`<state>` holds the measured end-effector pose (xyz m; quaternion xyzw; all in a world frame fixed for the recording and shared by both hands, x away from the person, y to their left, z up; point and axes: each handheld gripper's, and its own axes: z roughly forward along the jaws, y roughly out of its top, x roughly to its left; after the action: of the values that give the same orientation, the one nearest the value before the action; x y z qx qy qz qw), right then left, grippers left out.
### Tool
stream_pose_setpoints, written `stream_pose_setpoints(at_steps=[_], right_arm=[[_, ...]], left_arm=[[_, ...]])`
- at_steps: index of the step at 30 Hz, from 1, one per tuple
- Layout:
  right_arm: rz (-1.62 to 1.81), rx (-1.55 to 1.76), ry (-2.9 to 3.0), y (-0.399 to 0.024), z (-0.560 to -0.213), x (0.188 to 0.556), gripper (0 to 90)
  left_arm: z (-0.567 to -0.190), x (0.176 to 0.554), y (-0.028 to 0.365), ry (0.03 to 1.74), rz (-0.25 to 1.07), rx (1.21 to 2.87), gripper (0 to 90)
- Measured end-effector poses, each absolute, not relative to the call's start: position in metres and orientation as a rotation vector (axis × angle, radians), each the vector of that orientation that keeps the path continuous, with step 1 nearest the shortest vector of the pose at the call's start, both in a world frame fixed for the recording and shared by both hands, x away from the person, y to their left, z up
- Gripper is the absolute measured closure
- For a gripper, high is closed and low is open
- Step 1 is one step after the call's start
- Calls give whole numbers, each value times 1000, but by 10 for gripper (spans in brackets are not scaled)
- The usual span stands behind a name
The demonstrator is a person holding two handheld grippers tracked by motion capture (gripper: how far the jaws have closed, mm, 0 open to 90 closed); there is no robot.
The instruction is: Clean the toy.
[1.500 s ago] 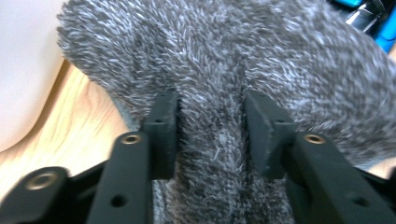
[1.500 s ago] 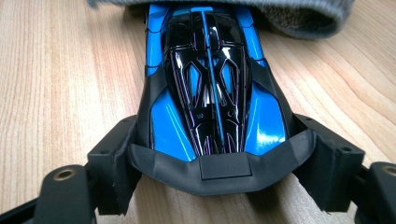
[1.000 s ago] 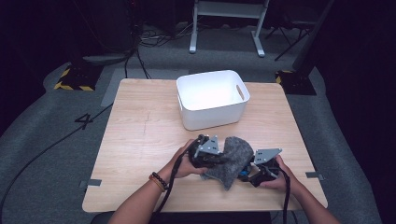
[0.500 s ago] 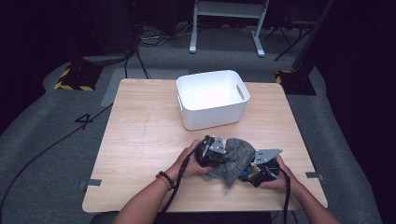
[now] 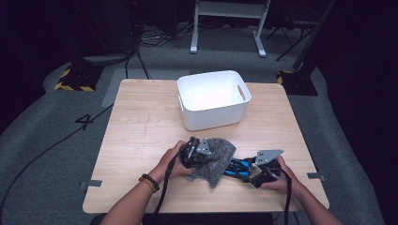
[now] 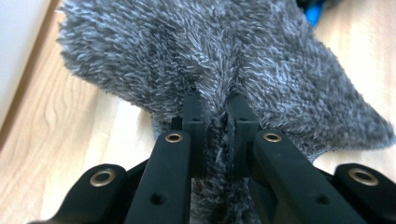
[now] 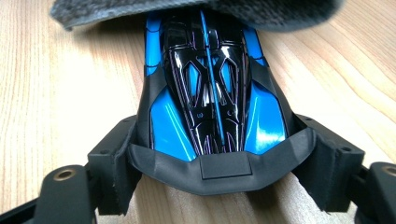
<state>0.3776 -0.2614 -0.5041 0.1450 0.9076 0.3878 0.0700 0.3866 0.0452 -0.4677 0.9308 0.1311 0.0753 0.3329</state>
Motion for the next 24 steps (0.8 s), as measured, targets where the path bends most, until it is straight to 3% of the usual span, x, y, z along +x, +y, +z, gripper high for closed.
stream_pose_setpoints(at_steps=[7, 16, 24], right_arm=[[1168, 436, 2730, -261, -504, 378, 238], [1179, 441, 2721, -262, -505, 377, 238], [1176, 442, 2724, -262, -505, 377, 239]], left_arm=[[-455, 366, 17, 193, 93, 2318, 811], [-459, 373, -44, 129, 38, 2314, 810], [-465, 383, -26, 151, 1, 2330, 814]])
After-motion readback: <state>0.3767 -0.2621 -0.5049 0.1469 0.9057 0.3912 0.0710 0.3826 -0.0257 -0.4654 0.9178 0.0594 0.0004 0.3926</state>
